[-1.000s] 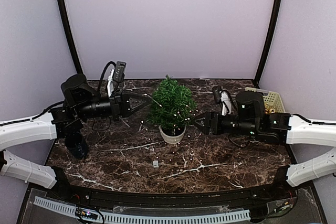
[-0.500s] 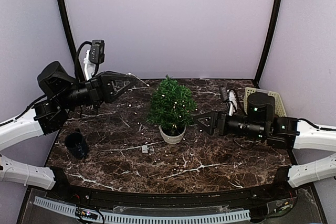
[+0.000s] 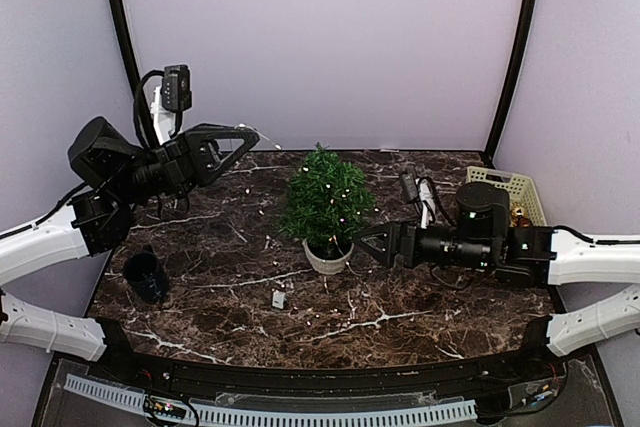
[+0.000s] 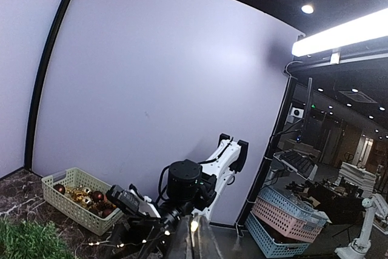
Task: Decorate the small christmas tree
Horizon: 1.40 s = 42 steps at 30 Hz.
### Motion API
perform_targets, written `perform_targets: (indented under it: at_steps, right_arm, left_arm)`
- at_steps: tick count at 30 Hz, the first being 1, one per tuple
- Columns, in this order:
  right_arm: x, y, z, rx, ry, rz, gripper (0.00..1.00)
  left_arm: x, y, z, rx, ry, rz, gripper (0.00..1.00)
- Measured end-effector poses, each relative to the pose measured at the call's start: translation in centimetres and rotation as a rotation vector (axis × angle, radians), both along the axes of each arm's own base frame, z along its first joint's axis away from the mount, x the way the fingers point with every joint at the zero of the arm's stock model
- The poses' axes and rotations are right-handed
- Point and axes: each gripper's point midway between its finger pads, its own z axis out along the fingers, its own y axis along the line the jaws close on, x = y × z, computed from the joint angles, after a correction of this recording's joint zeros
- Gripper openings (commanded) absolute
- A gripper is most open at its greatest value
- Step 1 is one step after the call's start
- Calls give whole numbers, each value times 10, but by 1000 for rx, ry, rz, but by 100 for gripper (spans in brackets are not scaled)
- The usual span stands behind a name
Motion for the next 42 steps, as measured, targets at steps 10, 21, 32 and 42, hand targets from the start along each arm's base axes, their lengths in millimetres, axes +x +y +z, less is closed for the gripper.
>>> perform_targets:
  at_steps: [10, 21, 32, 42]
  right_arm:
    - [-31, 11, 0, -28, 4, 51, 87]
    - [-74, 39, 30, -58, -60, 130, 61]
    - [-71, 64, 9, -127, -94, 74, 58]
    - [-84, 94, -14, -191, -104, 103, 70]
  left_arm:
    - [13, -9, -5, -26, -30, 28, 0]
    - [18, -10, -8, -17, -35, 51, 0]
    - [21, -11, -11, -7, -22, 65, 0]
    - [20, -4, -14, 29, -24, 103, 0]
